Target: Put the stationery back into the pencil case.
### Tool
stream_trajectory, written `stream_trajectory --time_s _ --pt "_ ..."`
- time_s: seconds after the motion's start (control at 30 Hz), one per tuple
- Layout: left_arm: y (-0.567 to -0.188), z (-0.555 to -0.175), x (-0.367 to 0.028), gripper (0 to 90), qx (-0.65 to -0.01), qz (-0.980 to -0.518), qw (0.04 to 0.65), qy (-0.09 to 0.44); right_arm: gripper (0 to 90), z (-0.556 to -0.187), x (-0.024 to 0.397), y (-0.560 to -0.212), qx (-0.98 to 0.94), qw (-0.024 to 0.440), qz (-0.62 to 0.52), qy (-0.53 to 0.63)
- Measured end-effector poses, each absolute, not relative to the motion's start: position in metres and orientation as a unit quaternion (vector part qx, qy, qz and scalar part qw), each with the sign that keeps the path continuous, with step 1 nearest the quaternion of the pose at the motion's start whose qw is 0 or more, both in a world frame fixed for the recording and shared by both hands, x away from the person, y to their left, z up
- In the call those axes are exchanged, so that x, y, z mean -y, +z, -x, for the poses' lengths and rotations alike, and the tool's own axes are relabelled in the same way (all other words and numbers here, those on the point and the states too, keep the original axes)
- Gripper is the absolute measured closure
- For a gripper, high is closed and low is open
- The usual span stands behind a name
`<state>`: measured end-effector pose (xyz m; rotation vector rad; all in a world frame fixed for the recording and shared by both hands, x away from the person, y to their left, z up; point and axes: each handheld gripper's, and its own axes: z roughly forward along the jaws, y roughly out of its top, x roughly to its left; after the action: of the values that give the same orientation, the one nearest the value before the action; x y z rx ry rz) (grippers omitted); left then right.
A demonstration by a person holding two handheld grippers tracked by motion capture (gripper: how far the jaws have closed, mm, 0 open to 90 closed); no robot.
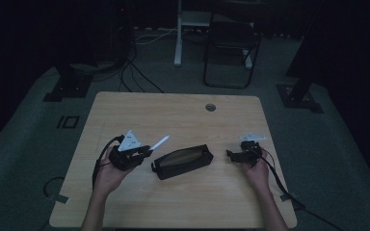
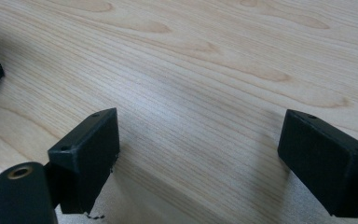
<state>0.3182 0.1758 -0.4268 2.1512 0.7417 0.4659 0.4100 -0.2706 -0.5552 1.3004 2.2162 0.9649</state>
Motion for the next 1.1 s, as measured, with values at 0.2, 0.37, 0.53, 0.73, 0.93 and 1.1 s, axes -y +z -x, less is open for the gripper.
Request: stream_trajectory --time_s 0.2,0.37,0.53,0.73,0.93,1.1 --pt "-0.425 -0.319 -0.174 78.6 -0.290 -0.849 0.400 0.185 12.7 -0.410 0.271 -0.555 -0.792 0.197 -0.464 0.345" --pt "-0.425 -0.320 -0.172 78.6 -0.289 -0.849 0.402 0.184 12.7 -0.410 0.271 -0.555 -0.792 0.197 -0.464 0.345" --pt "-0.424 -0.321 -0.170 78.6 -0.287 -0.850 0.402 0.184 12.6 -0.410 0.271 -0.555 -0.792 0.198 -0.464 0.345" --pt "-0.424 -0.322 -0.168 78.6 -0.286 -0.850 0.403 0.184 12.7 -0.410 0.271 -0.555 -0.792 0.198 -0.464 0.345" --pt "-0.422 -0.323 -0.165 78.6 -0.282 -0.851 0.402 0.186 12.6 -0.410 0.271 -0.555 -0.792 0.197 -0.464 0.345" --pt "-0.421 -0.324 -0.161 78.6 -0.278 -0.852 0.403 0.186 12.7 -0.410 0.271 -0.555 -0.792 0.197 -0.465 0.345"
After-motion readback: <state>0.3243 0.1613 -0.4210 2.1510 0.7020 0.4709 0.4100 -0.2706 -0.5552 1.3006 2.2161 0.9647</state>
